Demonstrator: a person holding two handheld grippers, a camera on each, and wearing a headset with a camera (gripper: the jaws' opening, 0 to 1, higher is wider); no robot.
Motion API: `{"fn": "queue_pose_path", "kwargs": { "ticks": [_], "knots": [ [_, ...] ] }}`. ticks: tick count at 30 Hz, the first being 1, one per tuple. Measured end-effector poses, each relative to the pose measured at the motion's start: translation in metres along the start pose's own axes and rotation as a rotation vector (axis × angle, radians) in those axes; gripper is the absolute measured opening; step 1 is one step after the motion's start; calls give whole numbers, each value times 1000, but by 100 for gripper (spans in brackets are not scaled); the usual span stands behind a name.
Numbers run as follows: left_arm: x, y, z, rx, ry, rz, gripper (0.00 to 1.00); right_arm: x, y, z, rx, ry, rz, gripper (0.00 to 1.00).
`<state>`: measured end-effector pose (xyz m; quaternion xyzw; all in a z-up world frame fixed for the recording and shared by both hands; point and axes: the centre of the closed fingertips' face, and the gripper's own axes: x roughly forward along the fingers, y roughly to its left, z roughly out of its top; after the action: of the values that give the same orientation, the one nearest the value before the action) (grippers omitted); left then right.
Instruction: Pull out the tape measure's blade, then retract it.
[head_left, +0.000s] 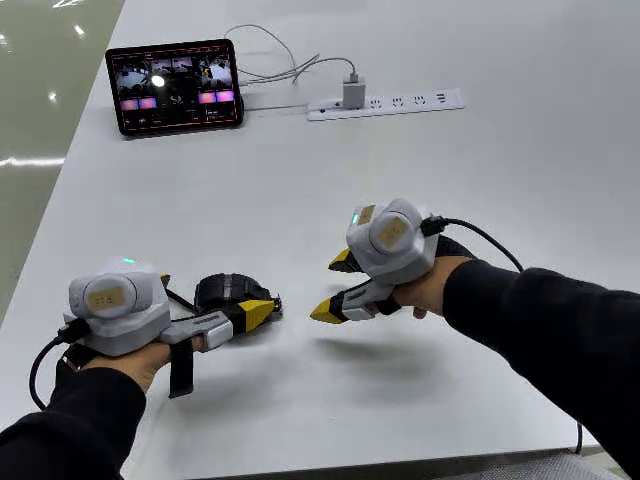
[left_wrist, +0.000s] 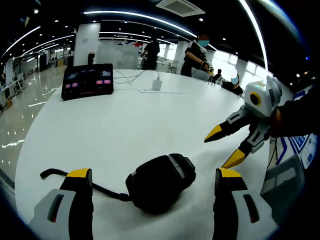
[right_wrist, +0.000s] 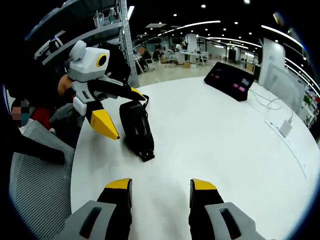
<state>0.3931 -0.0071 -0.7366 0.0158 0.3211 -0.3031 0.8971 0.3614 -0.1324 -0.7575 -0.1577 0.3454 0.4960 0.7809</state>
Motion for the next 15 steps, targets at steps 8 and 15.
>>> {"fn": "queue_pose_path", "kwargs": {
  "ticks": [8, 15],
  "knots": [
    [-5, 3, -6, 85, 22, -32, 99, -18, -3, -10, 50, -19, -23, 47],
    [-13, -2, -5, 97, 37, -92, 99, -36, -8, -18, 41, -26, -44, 52]
  ]
}}
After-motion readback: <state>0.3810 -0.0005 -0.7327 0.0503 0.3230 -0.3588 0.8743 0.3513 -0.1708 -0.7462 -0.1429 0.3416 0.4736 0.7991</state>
